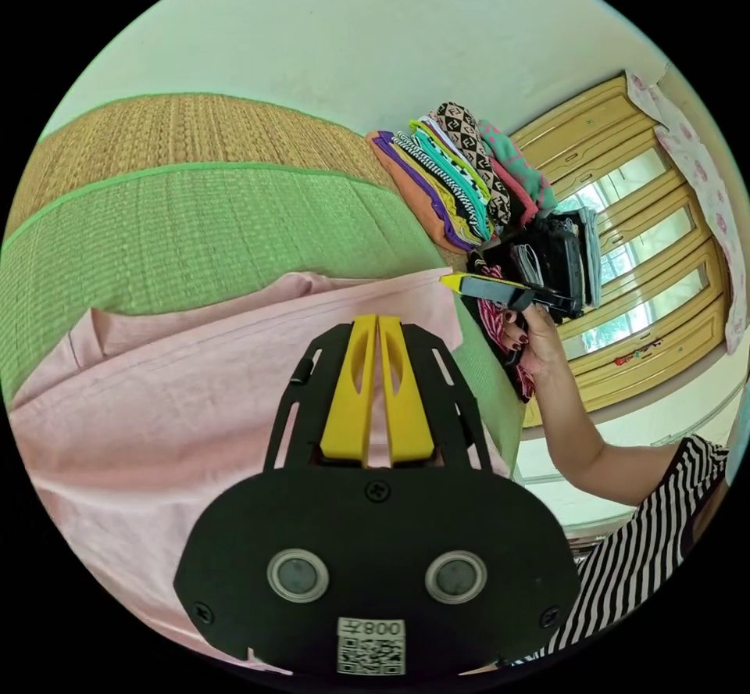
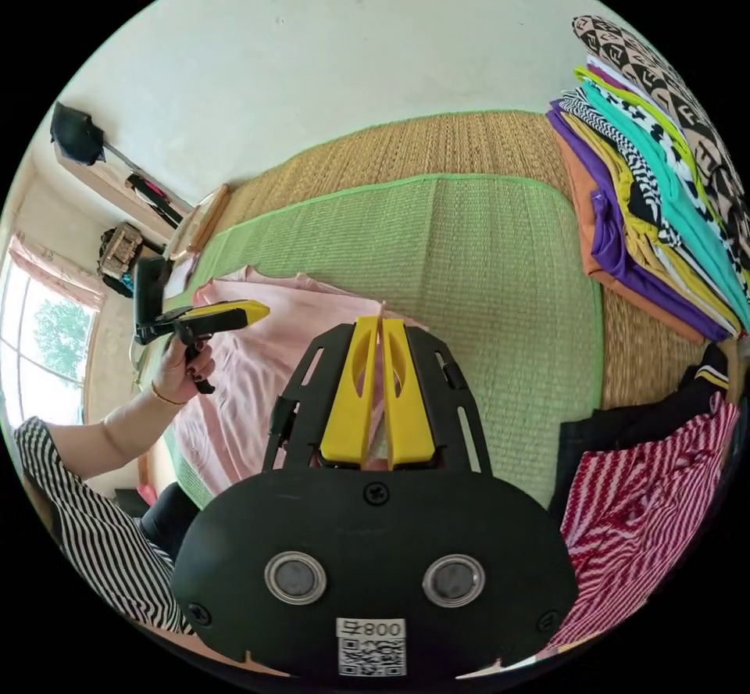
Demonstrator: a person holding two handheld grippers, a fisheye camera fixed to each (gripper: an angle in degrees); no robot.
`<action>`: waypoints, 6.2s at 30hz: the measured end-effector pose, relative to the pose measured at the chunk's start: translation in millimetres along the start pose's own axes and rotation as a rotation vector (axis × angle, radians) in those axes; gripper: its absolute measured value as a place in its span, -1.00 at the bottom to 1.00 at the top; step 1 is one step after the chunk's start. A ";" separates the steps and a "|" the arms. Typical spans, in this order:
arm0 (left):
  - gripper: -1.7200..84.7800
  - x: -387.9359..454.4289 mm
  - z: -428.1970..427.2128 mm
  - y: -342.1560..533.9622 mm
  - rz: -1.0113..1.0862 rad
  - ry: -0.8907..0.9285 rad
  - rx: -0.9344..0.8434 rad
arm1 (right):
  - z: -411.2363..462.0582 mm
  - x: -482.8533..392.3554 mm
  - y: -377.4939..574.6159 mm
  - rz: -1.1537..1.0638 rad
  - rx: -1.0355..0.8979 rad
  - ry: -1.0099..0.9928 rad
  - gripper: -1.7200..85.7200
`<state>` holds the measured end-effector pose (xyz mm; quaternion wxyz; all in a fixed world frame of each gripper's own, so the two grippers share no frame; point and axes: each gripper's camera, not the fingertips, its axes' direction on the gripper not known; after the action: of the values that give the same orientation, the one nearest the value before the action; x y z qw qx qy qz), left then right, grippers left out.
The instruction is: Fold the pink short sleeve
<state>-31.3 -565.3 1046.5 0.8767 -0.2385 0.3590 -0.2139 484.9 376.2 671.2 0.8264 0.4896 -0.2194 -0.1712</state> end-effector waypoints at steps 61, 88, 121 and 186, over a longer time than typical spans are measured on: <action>-0.91 -155.2 -221.8 452.6 -0.514 -0.154 0.003 | -43.3 -75.9 306.7 0.390 -0.100 -0.125 -0.76; -0.94 -158.6 -183.3 551.6 -0.453 -0.101 -0.112 | -54.3 -108.7 359.5 0.527 -0.204 -0.057 -0.94; -0.91 192.8 158.9 475.5 0.597 -0.367 -0.320 | -131.3 -66.2 389.2 0.301 0.019 -0.501 -0.94; -0.95 -270.6 -133.2 659.8 -0.538 0.235 0.360 | 370.6 -350.5 -13.8 -0.087 -0.246 -0.122 -0.95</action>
<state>-170.4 71.7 728.3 0.7694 -0.1399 0.3382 -0.5235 -8.7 272.3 747.9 0.8571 0.3823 -0.2250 -0.2621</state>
